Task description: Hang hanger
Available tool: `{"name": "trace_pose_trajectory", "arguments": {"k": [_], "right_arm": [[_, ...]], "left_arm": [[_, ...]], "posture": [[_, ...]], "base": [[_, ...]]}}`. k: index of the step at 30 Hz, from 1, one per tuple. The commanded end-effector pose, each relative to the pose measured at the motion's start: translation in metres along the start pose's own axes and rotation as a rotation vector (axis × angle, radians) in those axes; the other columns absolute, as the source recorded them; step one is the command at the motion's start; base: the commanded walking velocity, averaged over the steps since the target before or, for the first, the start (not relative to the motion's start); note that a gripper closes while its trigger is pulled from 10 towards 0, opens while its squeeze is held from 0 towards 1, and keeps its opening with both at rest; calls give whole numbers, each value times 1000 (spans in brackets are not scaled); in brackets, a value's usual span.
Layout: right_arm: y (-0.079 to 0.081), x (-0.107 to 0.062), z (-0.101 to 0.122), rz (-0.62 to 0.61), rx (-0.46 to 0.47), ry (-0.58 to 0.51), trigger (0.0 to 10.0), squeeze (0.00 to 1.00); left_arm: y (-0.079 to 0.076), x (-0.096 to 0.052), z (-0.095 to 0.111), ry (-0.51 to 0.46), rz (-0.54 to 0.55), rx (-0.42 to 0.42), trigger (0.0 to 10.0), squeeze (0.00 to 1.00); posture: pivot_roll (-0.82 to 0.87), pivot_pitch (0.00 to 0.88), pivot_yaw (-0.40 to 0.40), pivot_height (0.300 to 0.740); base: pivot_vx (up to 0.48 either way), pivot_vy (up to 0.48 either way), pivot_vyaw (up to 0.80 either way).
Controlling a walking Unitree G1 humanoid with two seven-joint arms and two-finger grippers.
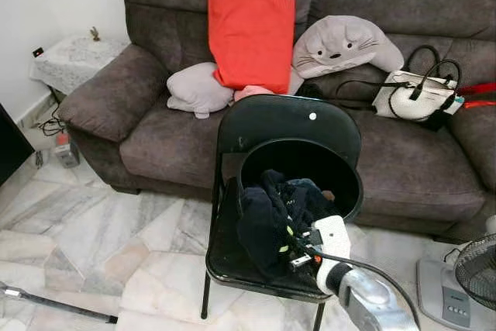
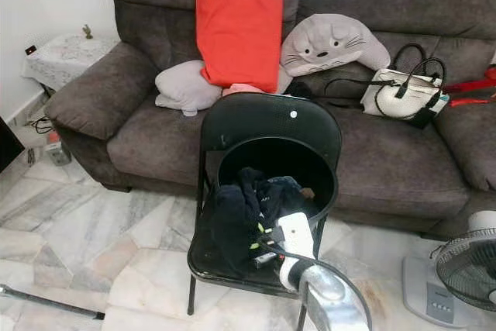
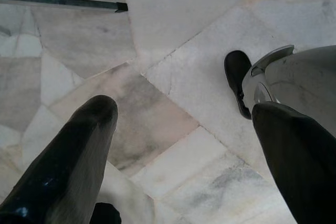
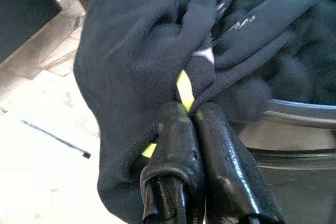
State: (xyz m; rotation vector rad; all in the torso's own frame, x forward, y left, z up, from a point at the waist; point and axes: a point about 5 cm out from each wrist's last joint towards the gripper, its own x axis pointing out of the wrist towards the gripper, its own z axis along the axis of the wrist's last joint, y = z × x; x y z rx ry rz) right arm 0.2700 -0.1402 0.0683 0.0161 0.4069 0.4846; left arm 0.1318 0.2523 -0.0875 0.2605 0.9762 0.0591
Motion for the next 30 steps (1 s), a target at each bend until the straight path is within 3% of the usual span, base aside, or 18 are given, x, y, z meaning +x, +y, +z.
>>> {"name": "trace_pose_trajectory", "arguments": {"k": [1,11,12,14,21,23,29,30], "right_arm": [[-3,-8,15,-34,13,-61,0,0],[1,-29,99,-104,-13,-381,0,0],[1,-29,99,-104,-13,-381,0,0],[2,-32,129,-110,-39,-483,0,0],[2,-38,157,-140,-62,-577,0,0],[0,-49,179,-184,-48,-680,0,0],[-7,-64,198,-255,-61,-770,0,0],[-23,-78,218,-352,-79,-841,0,0]], "left_arm": [[-2,-2,-8,37,-12,14,10000,0],[6,-1,-7,41,-5,12,10000,0],[6,-1,-7,41,-5,12,10000,0],[7,-1,-6,42,-2,10,10000,0],[6,-1,-7,43,-2,7,10000,0],[1,-1,-7,42,-6,5,10000,0],[-3,-1,-8,42,-12,4,10000,0],[-4,-1,-7,41,-13,4,10000,0]], "posture": [[-87,101,1,740],[-98,93,3,740],[-98,93,3,740],[-97,91,3,740],[-93,85,-1,740],[-100,87,-1,740],[-99,85,-1,740],[-102,85,1,740]], "base": [[0,0,0],[0,0,0],[0,0,0],[0,0,0],[0,0,0],[0,0,0],[0,0,0],[0,0,0]]}}
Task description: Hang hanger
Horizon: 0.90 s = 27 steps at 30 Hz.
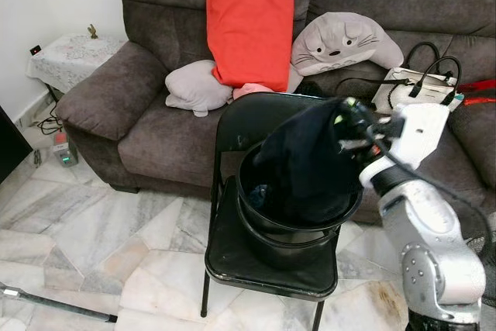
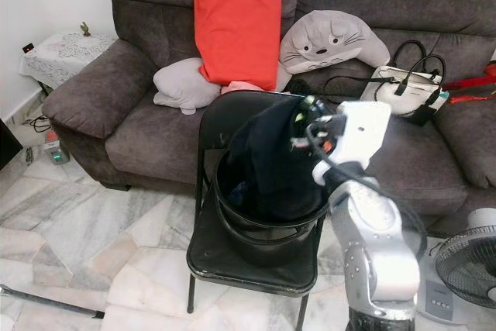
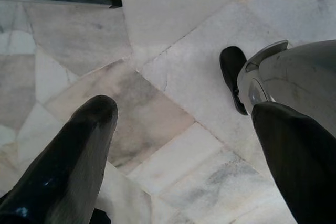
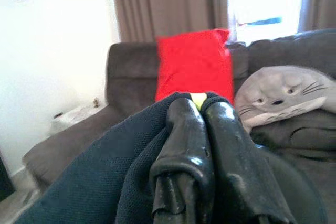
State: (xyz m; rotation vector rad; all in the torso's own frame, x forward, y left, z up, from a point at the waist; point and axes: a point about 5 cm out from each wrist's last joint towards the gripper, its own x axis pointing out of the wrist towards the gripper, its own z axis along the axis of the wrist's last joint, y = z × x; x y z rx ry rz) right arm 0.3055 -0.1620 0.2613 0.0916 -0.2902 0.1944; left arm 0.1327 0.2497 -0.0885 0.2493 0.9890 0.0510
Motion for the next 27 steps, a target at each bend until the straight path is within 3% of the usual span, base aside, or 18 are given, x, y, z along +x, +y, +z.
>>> {"name": "trace_pose_trajectory", "arguments": {"k": [1,4,9,12,15,19,22,27], "right_arm": [[-19,5,44,-95,-64,-163,0,0],[-25,8,54,-96,-98,-179,0,0],[-24,10,47,-76,-123,-126,0,0],[-20,-2,-15,-25,-144,218,0,0],[-14,-18,-53,43,-148,409,0,0],[-13,-23,-63,81,-197,468,0,0],[-6,-35,-89,215,-294,590,0,0],[2,-39,-93,306,-324,618,0,0]], "left_arm": [[-1,-2,-8,30,1,9,10000,0],[-2,-1,-7,27,0,9,10000,0],[-2,-1,-6,25,0,8,10000,0],[-2,0,-4,21,-3,5,10000,0],[-1,-1,-5,26,-4,5,10000,0],[0,-2,-7,34,-5,4,10000,0],[1,-2,-10,40,-11,3,10000,0],[-3,-1,-7,36,-19,3,10000,0]], "posture": [[-102,85,1,740],[-112,82,-1,740],[-109,83,-2,740],[-101,86,-2,740],[-102,91,1,740],[-101,92,1,740],[-93,92,-1,740],[-91,94,1,740]], "base": [[0,0,0],[0,0,0],[0,0,0],[0,0,0],[0,0,0],[0,0,0],[0,0,0],[0,0,0]]}}
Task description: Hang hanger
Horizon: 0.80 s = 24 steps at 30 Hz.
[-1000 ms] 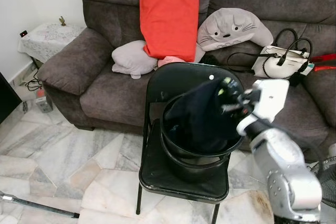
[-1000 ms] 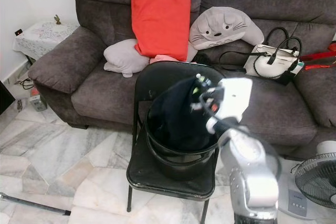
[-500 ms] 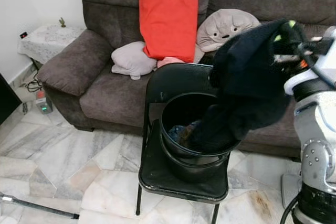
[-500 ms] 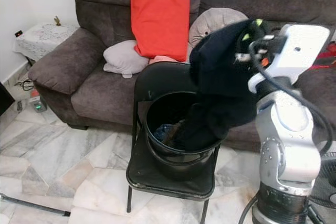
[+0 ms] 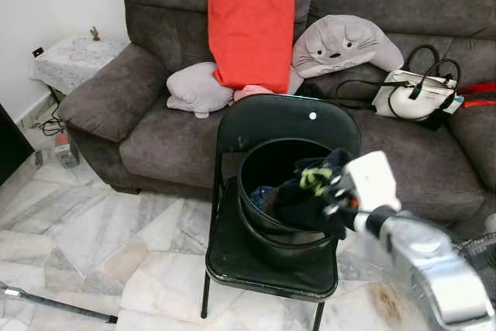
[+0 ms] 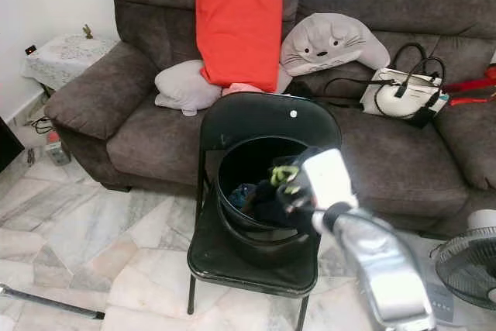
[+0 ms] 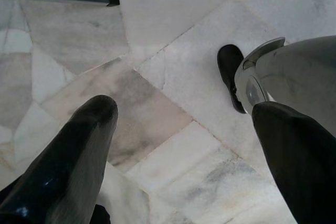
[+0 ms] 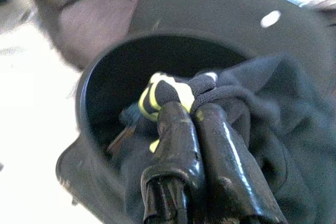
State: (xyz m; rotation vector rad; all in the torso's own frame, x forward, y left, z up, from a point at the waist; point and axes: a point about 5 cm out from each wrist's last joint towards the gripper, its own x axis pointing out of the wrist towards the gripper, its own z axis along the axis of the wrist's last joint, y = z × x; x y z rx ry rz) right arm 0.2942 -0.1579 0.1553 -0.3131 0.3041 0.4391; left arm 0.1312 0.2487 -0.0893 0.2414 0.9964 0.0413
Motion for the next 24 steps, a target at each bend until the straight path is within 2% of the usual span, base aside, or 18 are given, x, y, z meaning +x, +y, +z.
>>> {"name": "trace_pose_trajectory", "arguments": {"k": [1,4,6,8,10,12,22,24], "right_arm": [[7,-4,18,83,-36,-78,0,0],[20,-11,39,208,-14,-189,0,0],[25,-14,43,264,-14,-203,0,0],[33,-15,34,327,-75,-173,0,0],[32,-12,25,315,-102,-127,0,0],[29,-7,15,287,-123,-78,0,0],[19,0,6,230,-91,-53,0,0],[22,1,13,258,-72,-109,0,0]], "left_arm": [[-8,1,-2,26,-15,6,10000,0],[-18,4,5,21,-29,8,10000,0],[-23,5,9,19,-36,10,10000,0],[-30,7,15,13,-43,10,10000,0],[-33,8,18,11,-48,10,10000,0],[-30,6,14,16,-49,8,10000,0],[-28,6,11,27,-47,10,10000,0],[-23,6,13,28,-42,11,10000,0]], "posture": [[-91,94,1,740],[-95,95,2,740],[-96,95,2,740],[-97,95,2,740],[-92,94,1,740],[-90,94,1,740],[-88,97,2,740],[-87,97,4,740]], "base": [[0,0,0],[0,0,0],[0,0,0],[0,0,0],[0,0,0],[0,0,0],[0,0,0],[0,0,0]]}}
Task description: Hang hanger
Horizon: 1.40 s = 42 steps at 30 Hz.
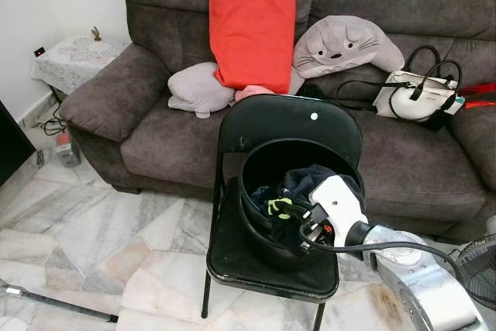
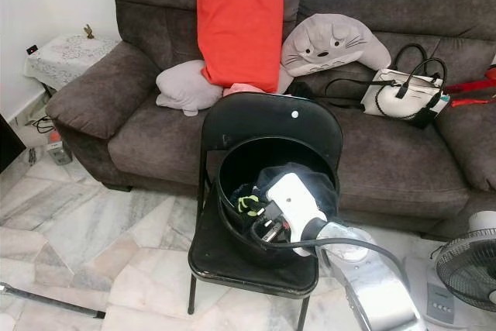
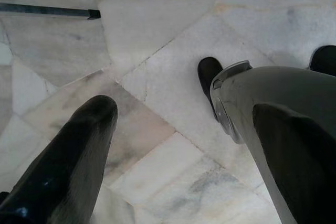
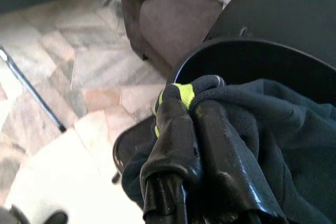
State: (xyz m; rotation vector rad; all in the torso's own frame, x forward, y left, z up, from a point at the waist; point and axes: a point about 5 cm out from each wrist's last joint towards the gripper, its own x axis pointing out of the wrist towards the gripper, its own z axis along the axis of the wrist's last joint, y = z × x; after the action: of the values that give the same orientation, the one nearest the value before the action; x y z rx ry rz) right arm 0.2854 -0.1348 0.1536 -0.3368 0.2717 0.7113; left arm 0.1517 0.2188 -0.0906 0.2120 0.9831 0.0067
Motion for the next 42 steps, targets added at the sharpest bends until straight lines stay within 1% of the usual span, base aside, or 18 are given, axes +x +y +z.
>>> {"name": "trace_pose_trajectory", "arguments": {"k": [1,4,5,6,12,18,19,20,21,22,24,25,33,37,38,39,40,42], "right_arm": [[-1,0,11,13,1,-72,0,0],[4,3,21,69,-20,-125,0,0],[0,6,21,52,-41,-115,7569,0],[-2,9,21,42,-44,-112,10000,0],[-9,18,15,15,-34,-82,10000,0],[-22,26,1,-77,68,-44,10000,0],[-21,27,0,-69,66,-49,10000,145],[-20,28,2,-55,59,-74,10000,549],[-20,28,2,-55,59,-74,10000,549],[-18,28,12,-25,83,-144,10000,855],[-17,28,15,-11,93,-161,10000,855],[-15,29,19,13,79,-182,10000,1000],[10,31,17,203,-25,-161,10000,1000],[7,29,17,164,-45,-164,10000,957],[-1,28,16,93,-44,-153,10000,145],[-9,28,14,18,-43,-140,10000,145],[-18,24,13,-73,-46,-136,10000,0],[-37,11,12,-267,-38,-138,10000,0]], "left_arm": [[7,-2,-8,46,2,20,10000,0],[15,-2,-8,48,8,21,10000,0],[17,-3,-8,48,10,21,10000,0],[19,-3,-9,48,11,21,10000,0],[21,-3,-9,48,11,21,10000,0],[29,-4,-9,53,14,24,10000,0],[30,-4,-9,54,14,25,10000,0],[31,-5,-10,54,14,24,10000,0],[31,-5,-10,54,14,24,10000,0],[32,-5,-11,53,16,23,10000,0],[32,-5,-11,54,17,23,10000,0],[31,-6,-13,56,15,24,10000,0],[2,-1,-7,49,-16,32,10000,0],[-8,1,-2,44,-26,35,10000,0],[-10,1,-2,43,-28,35,10000,0],[-12,1,-1,42,-29,34,10000,0],[-15,2,-1,43,-31,35,10000,0],[-23,2,-1,46,-36,40,10000,0]], "posture": [[-87,97,5,740],[-88,98,8,740],[-88,97,8,740],[-86,97,8,740],[-82,97,8,740],[-84,102,11,740],[-80,103,11,740],[-80,103,11,740],[-80,103,11,740],[-75,104,10,740],[-75,104,10,740],[-77,105,11,740],[-77,101,13,740],[-74,102,11,740],[-76,102,9,740],[-76,102,9,740],[-76,102,9,740],[-82,104,8,740]], "base": [[0,0,0],[0,0,0],[0,0,0],[0,0,0],[0,0,0],[0,0,0],[0,0,0],[0,0,0],[0,0,0],[0,0,0],[0,0,0],[0,0,0],[0,0,0],[0,0,0],[0,0,0],[0,0,0],[0,0,0],[0,0,0]]}}
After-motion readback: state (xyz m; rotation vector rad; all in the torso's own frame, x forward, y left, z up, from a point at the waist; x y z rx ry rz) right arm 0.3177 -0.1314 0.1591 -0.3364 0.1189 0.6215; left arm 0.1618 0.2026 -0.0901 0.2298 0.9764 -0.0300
